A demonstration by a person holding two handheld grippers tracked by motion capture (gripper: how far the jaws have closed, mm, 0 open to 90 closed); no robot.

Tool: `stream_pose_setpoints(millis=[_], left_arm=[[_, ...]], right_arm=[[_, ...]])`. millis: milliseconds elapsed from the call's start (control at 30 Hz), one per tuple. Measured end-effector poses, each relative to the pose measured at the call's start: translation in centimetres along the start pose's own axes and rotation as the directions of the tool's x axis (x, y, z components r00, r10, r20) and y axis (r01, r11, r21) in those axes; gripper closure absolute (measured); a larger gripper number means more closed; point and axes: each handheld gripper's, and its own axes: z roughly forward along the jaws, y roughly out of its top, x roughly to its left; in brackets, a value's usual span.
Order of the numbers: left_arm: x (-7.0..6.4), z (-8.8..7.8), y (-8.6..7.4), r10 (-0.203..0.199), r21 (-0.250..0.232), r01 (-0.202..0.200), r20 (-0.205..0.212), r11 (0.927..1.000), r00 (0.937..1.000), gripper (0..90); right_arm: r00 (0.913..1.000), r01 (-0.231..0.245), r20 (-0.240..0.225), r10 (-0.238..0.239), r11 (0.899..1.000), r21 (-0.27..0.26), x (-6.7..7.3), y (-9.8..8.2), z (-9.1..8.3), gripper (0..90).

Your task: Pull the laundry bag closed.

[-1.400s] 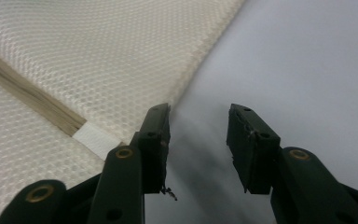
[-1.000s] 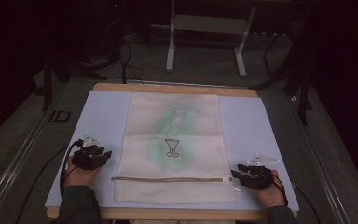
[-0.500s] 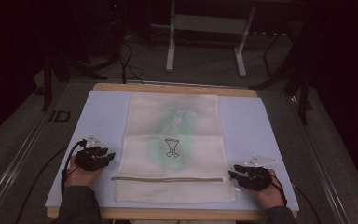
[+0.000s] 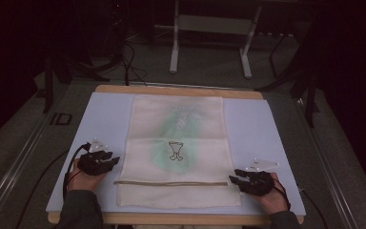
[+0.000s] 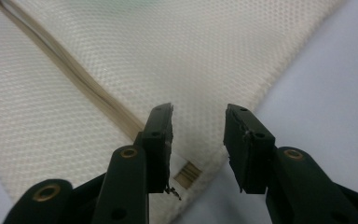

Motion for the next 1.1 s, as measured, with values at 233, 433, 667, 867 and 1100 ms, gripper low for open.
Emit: stream_pose_setpoints(millis=[233,433,667,867,1100], left_arm=[[0.0,-0.1,0.0,0.005,-0.004,-0.005,0.008,1.0000,1.0000,61.8],[0.0,0.0,0.0,0.005,-0.003,-0.005,0.019,1.0000,0.9998,62.3],[-0.1,0.0,0.1,0.015,-0.012,-0.014,0.040,0.9998,0.9991,62.0],[-0.2,0.1,0.1,0.018,-0.011,-0.017,0.049,0.9998,0.9986,62.5],[-0.2,0.1,0.1,0.021,-0.012,-0.020,0.062,0.9997,0.9979,63.1]], right_arm=[[0.9993,0.029,-0.023,-0.029,1.000,0.004,0.8,0.7,0.5,61.8],[0.9968,0.060,-0.054,-0.059,0.998,0.006,1.7,1.5,1.1,61.8],[0.9923,0.083,-0.092,-0.083,0.997,-0.009,2.6,2.3,1.5,60.6],[0.9893,0.095,-0.109,-0.097,0.995,-0.020,3.1,3.0,1.7,60.4],[0.9838,0.125,-0.128,-0.126,0.992,-0.020,3.8,3.6,2.1,60.3]])
